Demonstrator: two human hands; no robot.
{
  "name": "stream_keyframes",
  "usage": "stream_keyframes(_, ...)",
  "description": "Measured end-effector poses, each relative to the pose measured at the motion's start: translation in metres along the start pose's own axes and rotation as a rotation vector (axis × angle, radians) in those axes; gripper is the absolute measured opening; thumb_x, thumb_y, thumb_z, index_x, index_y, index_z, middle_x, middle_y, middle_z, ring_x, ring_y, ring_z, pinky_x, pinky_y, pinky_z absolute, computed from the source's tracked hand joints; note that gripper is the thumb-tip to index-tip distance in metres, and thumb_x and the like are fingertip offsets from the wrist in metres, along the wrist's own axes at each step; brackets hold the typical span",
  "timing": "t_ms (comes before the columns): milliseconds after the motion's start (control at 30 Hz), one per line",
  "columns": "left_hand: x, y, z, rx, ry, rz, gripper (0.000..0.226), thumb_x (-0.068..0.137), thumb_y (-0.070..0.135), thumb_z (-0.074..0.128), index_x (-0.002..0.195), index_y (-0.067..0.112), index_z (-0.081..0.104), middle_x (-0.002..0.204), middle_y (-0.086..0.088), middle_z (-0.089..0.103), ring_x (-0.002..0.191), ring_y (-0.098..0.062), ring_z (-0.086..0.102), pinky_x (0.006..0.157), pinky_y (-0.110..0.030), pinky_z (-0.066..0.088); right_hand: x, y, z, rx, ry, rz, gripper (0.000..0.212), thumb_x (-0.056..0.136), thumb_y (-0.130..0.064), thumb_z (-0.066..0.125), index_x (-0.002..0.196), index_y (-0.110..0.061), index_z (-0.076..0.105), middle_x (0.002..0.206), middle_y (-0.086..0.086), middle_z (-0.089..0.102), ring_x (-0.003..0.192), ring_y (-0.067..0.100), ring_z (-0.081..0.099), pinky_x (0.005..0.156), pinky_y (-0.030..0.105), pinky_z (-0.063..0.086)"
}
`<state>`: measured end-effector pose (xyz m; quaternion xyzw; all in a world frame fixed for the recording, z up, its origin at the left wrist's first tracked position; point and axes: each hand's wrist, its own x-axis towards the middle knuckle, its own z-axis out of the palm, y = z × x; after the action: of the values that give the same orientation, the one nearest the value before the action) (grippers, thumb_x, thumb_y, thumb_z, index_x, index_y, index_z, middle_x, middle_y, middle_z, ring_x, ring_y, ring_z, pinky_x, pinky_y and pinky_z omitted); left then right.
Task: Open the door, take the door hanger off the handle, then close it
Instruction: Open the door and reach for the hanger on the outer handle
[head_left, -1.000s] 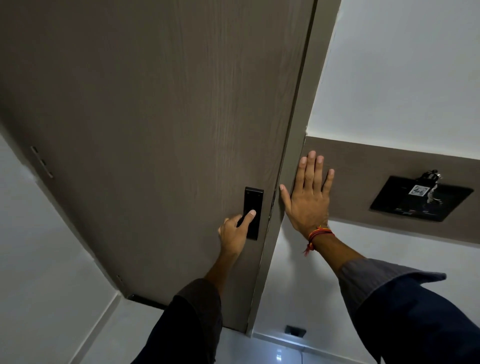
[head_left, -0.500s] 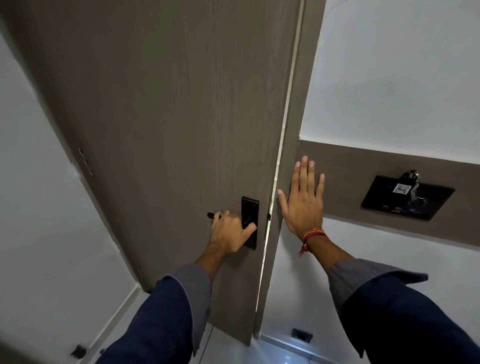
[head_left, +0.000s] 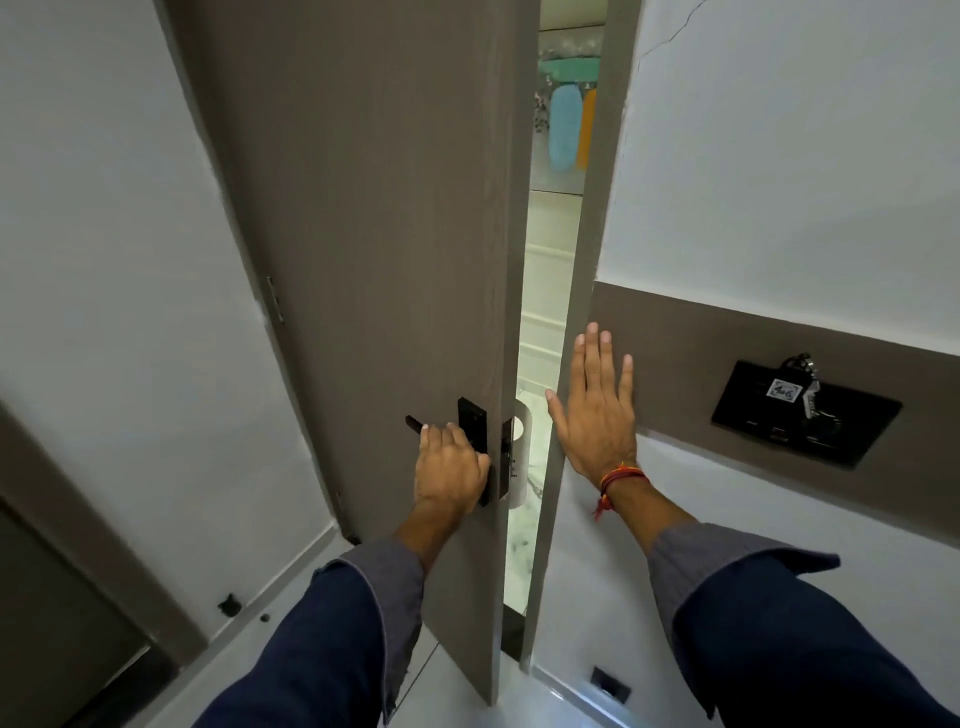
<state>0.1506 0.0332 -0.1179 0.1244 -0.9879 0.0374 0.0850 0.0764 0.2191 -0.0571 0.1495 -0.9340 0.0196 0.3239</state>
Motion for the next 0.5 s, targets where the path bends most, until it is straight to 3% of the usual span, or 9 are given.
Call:
stream_keyframes(267,-0.046,-0.018,-0.005,-0.104,0.001,-0.132,0.069,0.104,0.04,0.035,0.159,0.0,0.02,0.166,-0.02,0.028,0.156,-0.032,0.02,0.13,-0.049,0.011,-0.021,-0.014,0.002,0.059,-0.02,-0.17,0.083,0.106,-0.056,0.024,0.166,-0.002,0.007,0.175,0.018,-0.001,0.164,0.032,0.003,0.132,0.056,0.012)
stream_keyframes(500,-0.084,-0.031,-0.015,-0.128,0.002,-0.236,0.073,0.102,0.043,0.041,0.161,0.007,0.017,0.17,-0.015,0.021,0.159,-0.028,0.012,0.129,-0.052,0.011,-0.036,-0.042,-0.002,0.136,-0.064,-0.368,0.081,0.108,-0.056,0.023,0.166,-0.002,0.007,0.175,0.018,0.001,0.164,0.031,0.004,0.132,0.055,0.009)
